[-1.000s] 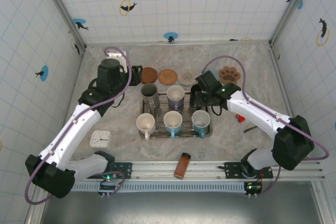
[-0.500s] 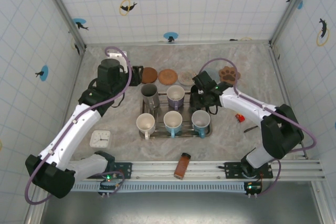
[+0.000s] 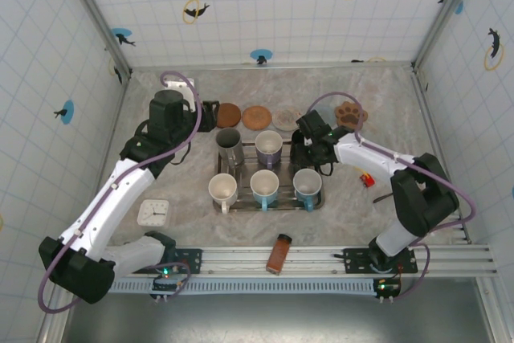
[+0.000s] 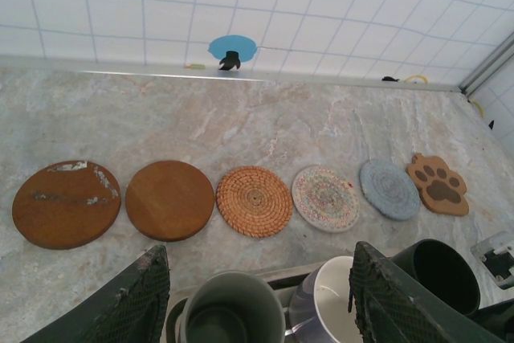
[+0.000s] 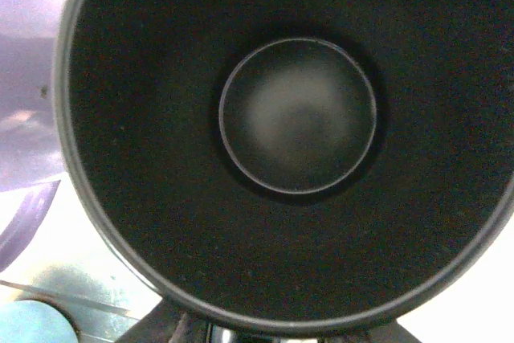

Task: Place the cup by the coaster

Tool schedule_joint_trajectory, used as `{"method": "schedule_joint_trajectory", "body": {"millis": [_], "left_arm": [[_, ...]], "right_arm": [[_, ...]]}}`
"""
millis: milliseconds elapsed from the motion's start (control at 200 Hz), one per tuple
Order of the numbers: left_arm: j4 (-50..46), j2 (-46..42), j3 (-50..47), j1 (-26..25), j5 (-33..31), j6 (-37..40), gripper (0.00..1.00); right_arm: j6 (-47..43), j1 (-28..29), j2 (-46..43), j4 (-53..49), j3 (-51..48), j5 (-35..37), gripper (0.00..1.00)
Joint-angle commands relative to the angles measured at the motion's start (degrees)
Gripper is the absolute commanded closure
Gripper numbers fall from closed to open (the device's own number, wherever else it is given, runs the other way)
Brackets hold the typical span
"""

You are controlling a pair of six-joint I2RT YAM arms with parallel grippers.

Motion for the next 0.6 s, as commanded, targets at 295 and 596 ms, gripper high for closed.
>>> {"method": "schedule_joint_trajectory", "body": {"millis": [295,596], "left_arm": [[-0.77,-0.58,1.99,-0.39,0.0,0.84,0.41],[-1.24,-0.85,2.15,-0.39,-1.03,0.49,0.41]], "right_arm": [[-1.72,-0.24,1.58,-0.39,1.15,0.94,0.92],[-3.98,0.13,0.55,-4.16,4.35,3.24,1.0]]}}
